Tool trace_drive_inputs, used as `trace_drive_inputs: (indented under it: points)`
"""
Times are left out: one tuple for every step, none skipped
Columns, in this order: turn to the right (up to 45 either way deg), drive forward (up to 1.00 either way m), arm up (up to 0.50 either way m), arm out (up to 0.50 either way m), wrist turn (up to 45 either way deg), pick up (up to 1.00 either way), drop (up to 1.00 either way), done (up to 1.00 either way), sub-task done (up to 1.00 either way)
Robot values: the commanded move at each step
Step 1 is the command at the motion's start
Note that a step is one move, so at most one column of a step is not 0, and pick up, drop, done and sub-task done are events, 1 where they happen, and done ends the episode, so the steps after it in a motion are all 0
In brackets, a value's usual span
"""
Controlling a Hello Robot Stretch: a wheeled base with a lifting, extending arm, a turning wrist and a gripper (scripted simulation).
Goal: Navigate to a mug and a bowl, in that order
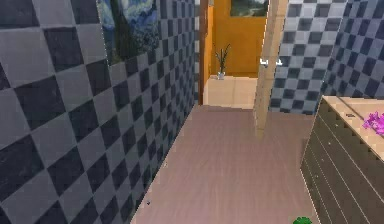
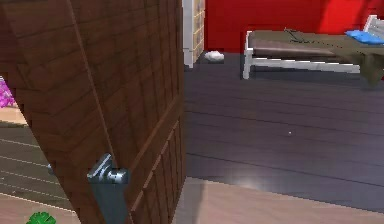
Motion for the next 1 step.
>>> trace_drive_inputs:
  points:
    - [6.0,0.00,0.00,0.00,0.0,0.00,0.00,0.00,0.00]
